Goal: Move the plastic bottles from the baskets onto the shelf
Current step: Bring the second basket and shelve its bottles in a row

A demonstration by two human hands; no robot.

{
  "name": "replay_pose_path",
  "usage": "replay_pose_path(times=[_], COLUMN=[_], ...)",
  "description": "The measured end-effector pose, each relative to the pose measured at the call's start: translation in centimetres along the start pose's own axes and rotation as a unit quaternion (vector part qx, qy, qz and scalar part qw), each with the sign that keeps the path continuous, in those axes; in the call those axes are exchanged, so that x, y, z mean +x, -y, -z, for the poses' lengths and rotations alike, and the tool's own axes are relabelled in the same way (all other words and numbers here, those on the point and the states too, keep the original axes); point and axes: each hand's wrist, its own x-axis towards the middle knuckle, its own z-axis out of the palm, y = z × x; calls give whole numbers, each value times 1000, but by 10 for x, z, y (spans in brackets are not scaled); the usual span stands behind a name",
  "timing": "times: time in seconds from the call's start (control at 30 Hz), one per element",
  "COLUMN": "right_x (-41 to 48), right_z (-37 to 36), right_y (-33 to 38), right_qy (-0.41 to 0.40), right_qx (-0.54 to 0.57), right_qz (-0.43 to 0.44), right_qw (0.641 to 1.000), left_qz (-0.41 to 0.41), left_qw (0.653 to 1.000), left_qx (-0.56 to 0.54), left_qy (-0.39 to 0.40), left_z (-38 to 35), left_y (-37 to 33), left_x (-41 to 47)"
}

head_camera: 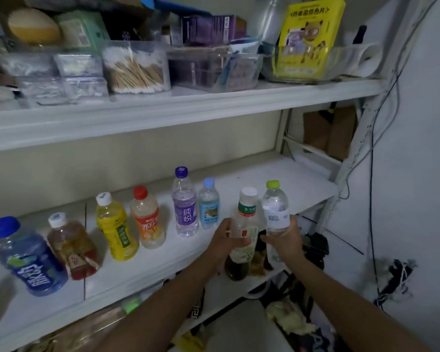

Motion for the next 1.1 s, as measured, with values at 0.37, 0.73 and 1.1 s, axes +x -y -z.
replay_pose_path(times=[0.37,0.73,1.1], right_x=[164,225,257], right_z=[-52,-70,-52], right_y=[-8,-30,-68], right_qy=[87,227,412], right_qx=[63,100,19], right_qz=[81,119,94], right_qw=[991,961,906], left_qz=[-95,-97,-22], left_qw=[972,943,865], left_qx=[83,61,280], left_qy=[-197,-313,-415], left_z=[-24,-24,-43], left_y=[-14,19,48], left_x=[115,147,149])
